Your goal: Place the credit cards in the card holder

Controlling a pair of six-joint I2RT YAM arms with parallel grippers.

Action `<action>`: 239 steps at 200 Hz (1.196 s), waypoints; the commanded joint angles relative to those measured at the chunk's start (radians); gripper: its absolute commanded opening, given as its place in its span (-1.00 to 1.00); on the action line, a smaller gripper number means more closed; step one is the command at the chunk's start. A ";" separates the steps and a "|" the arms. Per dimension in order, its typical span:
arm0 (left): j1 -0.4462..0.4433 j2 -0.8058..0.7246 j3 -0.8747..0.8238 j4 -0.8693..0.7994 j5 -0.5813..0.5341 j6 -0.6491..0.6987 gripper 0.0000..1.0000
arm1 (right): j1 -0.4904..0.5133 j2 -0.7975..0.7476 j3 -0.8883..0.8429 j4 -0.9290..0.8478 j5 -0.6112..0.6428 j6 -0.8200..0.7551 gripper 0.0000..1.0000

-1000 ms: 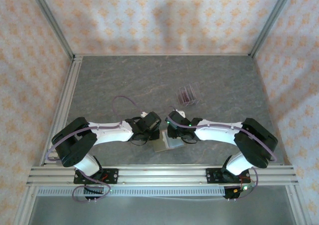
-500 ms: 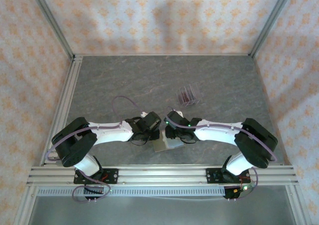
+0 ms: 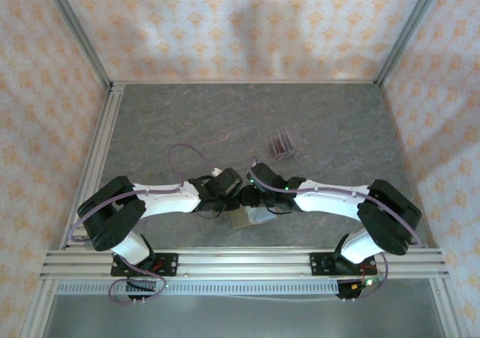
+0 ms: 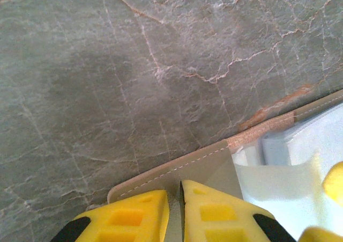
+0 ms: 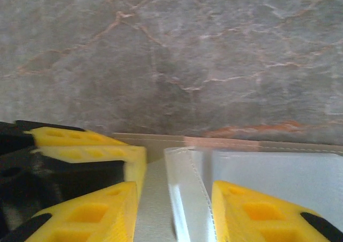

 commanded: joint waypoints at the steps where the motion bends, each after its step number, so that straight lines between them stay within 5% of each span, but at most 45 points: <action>1: 0.000 0.034 -0.018 -0.070 0.001 0.008 -0.65 | 0.006 -0.005 -0.023 0.080 -0.066 0.042 -0.16; 111: 0.111 -0.144 -0.078 -0.156 0.041 -0.034 -0.55 | 0.007 0.073 -0.004 0.176 -0.121 0.082 0.01; 178: 0.238 -0.403 -0.141 -0.322 0.021 0.037 -0.28 | 0.052 0.126 0.060 0.152 -0.111 0.063 0.03; 239: 0.312 -0.466 -0.158 -0.365 0.043 0.069 -0.11 | 0.116 0.246 0.161 0.128 -0.088 0.041 0.06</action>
